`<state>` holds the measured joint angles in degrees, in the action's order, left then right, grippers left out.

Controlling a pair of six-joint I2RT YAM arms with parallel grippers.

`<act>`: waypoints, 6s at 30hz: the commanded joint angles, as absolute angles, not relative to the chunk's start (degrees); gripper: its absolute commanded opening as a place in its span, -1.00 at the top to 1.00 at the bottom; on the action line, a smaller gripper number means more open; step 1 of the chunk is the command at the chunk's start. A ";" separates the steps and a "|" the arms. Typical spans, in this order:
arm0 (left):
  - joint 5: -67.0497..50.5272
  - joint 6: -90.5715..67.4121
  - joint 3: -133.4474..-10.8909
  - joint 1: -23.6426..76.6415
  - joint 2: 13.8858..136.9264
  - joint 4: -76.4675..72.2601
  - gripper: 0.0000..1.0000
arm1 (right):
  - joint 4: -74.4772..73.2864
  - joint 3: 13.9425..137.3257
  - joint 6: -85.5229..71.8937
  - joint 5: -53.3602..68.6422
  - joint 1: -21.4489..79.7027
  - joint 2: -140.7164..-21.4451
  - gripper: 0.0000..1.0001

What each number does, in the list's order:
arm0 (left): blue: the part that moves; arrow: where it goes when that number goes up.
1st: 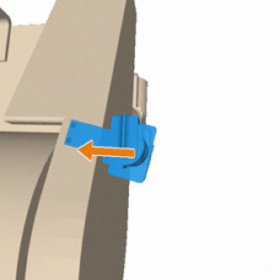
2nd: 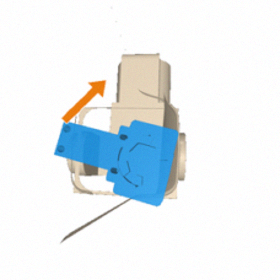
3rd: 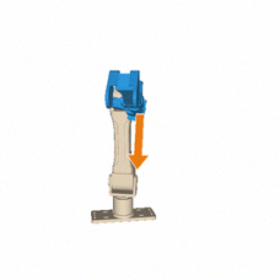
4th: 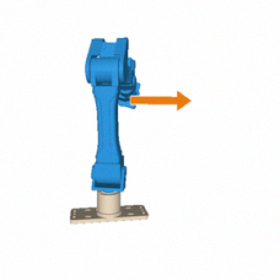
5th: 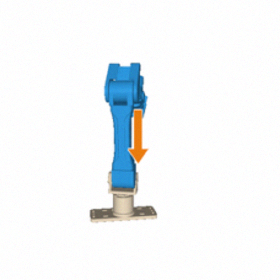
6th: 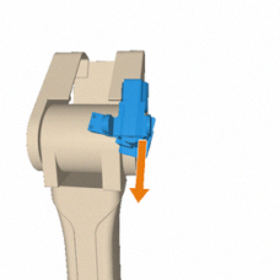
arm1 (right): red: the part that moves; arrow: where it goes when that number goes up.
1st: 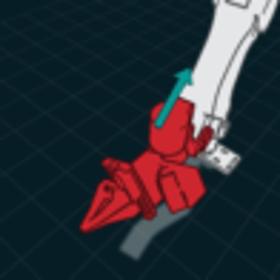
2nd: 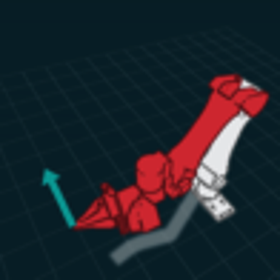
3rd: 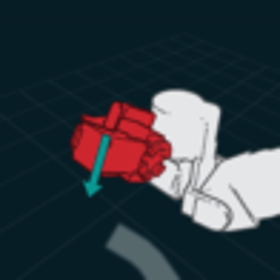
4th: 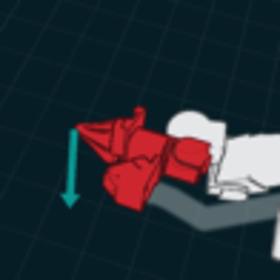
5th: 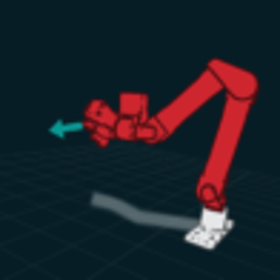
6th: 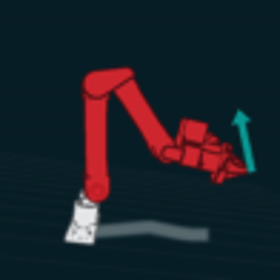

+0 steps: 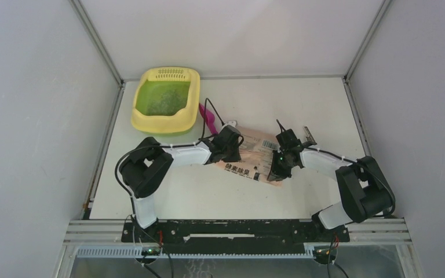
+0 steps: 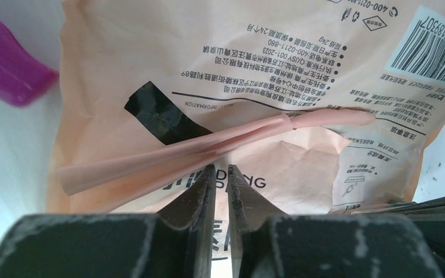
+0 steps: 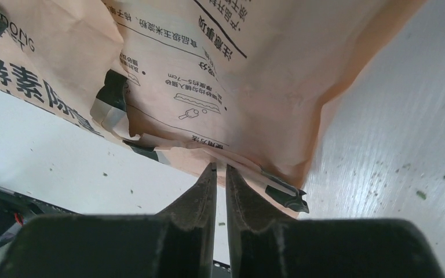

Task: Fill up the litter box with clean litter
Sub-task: Close the cat litter bag at the center of the board, then pick up the clamp at the center of the board.

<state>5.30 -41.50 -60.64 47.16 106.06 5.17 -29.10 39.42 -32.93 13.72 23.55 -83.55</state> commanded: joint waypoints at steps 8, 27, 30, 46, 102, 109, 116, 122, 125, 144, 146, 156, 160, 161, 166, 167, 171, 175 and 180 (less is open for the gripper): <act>4.47 -37.32 -68.01 42.28 106.50 9.18 0.63 | -29.73 47.62 -25.99 9.03 16.61 -88.66 0.59; 2.55 -37.21 -64.81 42.09 88.98 14.23 0.57 | -35.57 54.87 -22.78 13.47 -4.33 -78.78 -0.12; 2.59 -36.62 -65.03 42.11 85.72 15.88 0.50 | -32.16 53.45 -26.62 15.43 -6.72 -79.62 -0.03; 1.93 -36.77 -58.74 42.02 71.27 21.22 -1.00 | -26.63 55.89 -35.03 9.10 -9.58 -89.90 -0.95; -3.38 -37.45 -47.28 42.02 60.73 16.93 -1.00 | -36.28 66.10 -34.55 -2.36 -3.53 -94.72 -0.65; -3.56 -37.00 -48.48 42.02 61.90 17.76 -1.00 | -40.57 66.10 -41.91 4.08 -5.22 -92.69 -0.97; -4.04 -37.15 -49.12 42.03 61.48 18.50 -0.99 | -36.53 65.04 -47.74 12.77 -6.04 -83.33 -0.98; -3.70 -37.73 -49.22 42.08 59.69 19.46 -1.00 | -23.55 50.40 -59.00 14.78 -9.35 -70.73 -0.57; -3.79 -38.01 -49.00 42.10 59.02 19.61 -1.00 | -40.84 58.35 -59.42 5.20 -8.33 -76.60 -0.51; -4.62 -38.72 -48.30 42.23 59.86 17.77 -0.99 | -52.99 69.70 -69.83 1.41 -6.22 -100.60 -0.34; -4.62 -38.52 -48.33 42.25 60.03 17.76 -1.00 | -51.87 69.70 -70.65 2.15 -5.92 -101.71 -0.35; -4.83 -38.06 -47.84 42.25 60.58 17.33 -0.99 | -47.23 69.70 -74.10 2.32 -5.17 -101.18 -0.45; -4.95 -37.97 -47.72 42.23 60.83 17.08 -1.00 | -47.41 69.70 -76.30 1.36 -5.19 -101.69 -0.45; -4.99 -37.90 -47.68 42.23 60.81 17.05 -1.00 | -47.50 69.70 -76.74 1.17 -5.19 -101.84 -0.46; -4.86 -37.49 -47.72 42.27 60.89 17.09 -1.00 | -46.89 69.74 -78.39 0.94 -5.35 -102.89 -0.49; -4.88 -37.40 -47.72 42.24 60.94 17.11 -0.99 | -46.64 69.72 -78.88 0.96 -5.43 -103.07 -0.50; -4.97 -37.05 -47.80 42.19 61.38 17.07 -0.99 | -46.36 70.05 -80.21 0.45 -5.45 -103.76 -0.54; -5.37 -36.83 -48.13 42.12 62.05 16.72 -0.99 | -46.89 70.98 -80.63 0.00 -5.82 -105.11 -0.61; -5.69 -36.31 -48.55 42.16 62.81 16.61 -0.99 | -47.30 71.58 -81.20 -1.58 -6.92 -105.80 -0.62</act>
